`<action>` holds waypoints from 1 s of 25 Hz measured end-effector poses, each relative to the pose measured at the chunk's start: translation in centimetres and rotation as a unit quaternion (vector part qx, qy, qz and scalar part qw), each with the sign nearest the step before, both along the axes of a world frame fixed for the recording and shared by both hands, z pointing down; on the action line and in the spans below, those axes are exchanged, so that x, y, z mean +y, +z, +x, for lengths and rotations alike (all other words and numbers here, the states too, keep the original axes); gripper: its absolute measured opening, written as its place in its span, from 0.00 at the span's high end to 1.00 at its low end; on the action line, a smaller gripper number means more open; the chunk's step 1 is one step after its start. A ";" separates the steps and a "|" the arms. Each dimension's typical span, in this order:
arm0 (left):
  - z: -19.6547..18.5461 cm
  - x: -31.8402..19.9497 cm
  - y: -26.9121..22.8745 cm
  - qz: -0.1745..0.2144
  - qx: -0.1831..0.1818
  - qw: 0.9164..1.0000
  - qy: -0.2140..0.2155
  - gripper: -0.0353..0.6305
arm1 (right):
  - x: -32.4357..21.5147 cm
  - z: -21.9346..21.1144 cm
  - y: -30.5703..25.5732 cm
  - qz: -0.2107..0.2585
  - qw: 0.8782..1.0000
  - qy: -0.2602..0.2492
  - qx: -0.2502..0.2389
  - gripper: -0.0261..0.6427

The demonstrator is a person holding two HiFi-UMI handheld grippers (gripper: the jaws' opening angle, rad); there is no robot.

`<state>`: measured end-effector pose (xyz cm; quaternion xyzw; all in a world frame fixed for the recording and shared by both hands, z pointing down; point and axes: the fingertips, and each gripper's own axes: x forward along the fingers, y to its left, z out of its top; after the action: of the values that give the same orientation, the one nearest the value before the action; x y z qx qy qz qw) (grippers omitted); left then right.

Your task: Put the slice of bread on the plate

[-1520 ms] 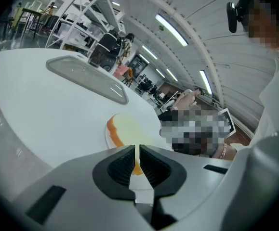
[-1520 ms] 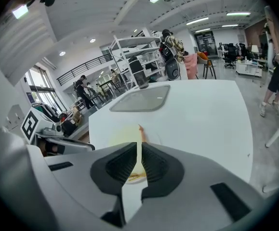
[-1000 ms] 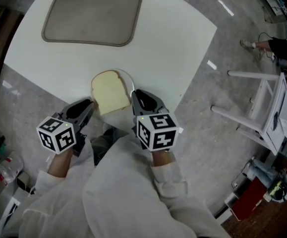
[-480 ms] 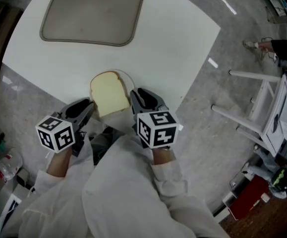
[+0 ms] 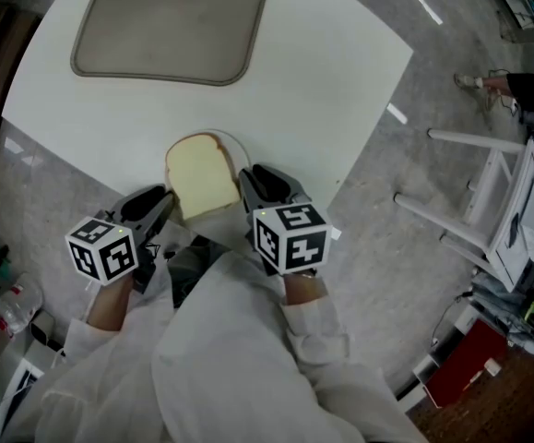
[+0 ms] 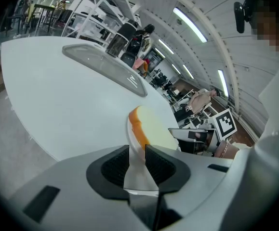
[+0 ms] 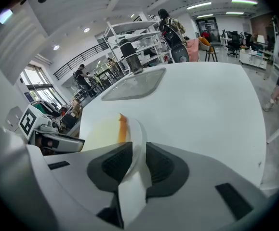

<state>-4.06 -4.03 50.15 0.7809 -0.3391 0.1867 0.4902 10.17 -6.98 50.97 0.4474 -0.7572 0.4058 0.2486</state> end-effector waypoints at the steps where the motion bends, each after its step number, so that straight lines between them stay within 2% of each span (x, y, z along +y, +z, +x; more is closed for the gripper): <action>1: 0.0 0.0 0.1 -0.002 0.001 1.000 0.000 0.82 | 0.0 0.0 0.1 -0.001 1.000 -0.001 -0.001 0.85; 15: 0.5 -0.6 0.3 -0.016 0.021 1.000 -0.001 0.82 | -0.1 -0.4 0.5 -0.015 1.000 -0.015 -0.021 0.84; 25: 0.5 -0.8 0.4 -0.009 0.021 1.000 0.014 0.82 | 0.0 -0.4 0.5 -0.015 0.999 0.006 -0.028 0.85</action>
<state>-3.60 -4.86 50.52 0.7846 -0.3164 0.1802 0.5019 9.74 -7.02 51.46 0.4367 -0.7550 0.4309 0.2314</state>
